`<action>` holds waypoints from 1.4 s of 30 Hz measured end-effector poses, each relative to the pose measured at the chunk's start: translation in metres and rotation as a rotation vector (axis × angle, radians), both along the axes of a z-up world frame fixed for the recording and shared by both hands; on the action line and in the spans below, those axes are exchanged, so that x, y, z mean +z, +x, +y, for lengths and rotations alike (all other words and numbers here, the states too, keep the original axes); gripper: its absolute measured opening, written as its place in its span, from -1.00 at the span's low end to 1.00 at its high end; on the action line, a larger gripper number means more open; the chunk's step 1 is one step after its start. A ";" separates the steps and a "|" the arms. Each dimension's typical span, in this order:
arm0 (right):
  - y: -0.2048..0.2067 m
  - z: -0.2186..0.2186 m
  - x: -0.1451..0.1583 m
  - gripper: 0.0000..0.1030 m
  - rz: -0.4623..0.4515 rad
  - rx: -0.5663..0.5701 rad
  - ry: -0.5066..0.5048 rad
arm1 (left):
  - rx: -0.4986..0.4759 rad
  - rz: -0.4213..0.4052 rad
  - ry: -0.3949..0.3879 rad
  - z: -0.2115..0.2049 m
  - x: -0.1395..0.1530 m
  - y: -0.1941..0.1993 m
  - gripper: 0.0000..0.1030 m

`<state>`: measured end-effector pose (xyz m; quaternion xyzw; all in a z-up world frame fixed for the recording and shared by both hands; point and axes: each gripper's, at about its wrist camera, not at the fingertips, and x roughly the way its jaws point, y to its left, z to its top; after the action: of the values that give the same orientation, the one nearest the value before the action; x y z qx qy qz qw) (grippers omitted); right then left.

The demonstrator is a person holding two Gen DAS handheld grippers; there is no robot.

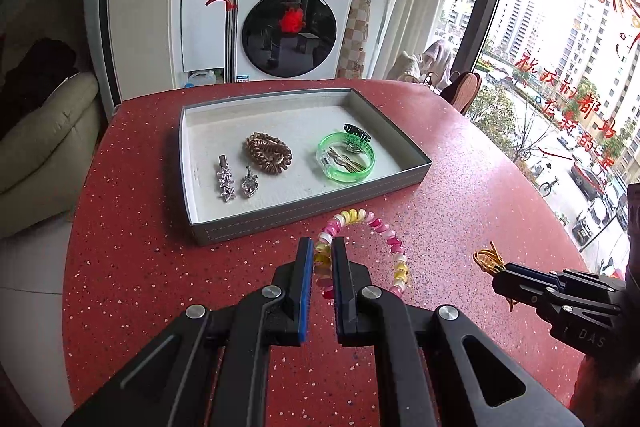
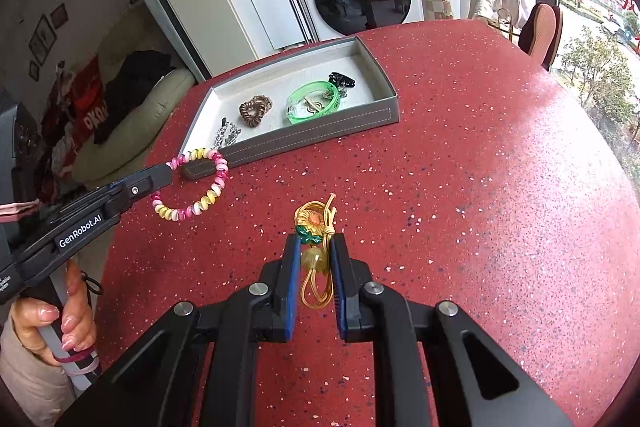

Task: Organize jewelry
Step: 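Carry both items into the white tray and open both tools to release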

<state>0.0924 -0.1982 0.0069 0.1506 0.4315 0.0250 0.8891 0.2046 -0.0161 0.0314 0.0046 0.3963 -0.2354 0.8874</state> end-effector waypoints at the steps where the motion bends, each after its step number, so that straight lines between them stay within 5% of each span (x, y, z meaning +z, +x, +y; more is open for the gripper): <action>1: 0.004 -0.001 0.001 -0.68 -0.001 0.002 -0.001 | 0.002 0.000 0.000 -0.001 0.000 0.003 -0.47; 27: 0.120 -0.014 0.011 -0.68 -0.018 0.037 -0.001 | 0.114 0.025 0.004 -0.001 -0.010 0.083 -0.47; 42: 0.183 -0.031 -0.010 -0.68 0.018 0.044 -0.061 | 0.125 0.057 0.066 -0.024 -0.036 0.116 -0.47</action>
<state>0.2757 -0.2293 -0.0035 0.1141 0.4431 0.0302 0.8886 0.3203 -0.0402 -0.0049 0.0026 0.4287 -0.1665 0.8880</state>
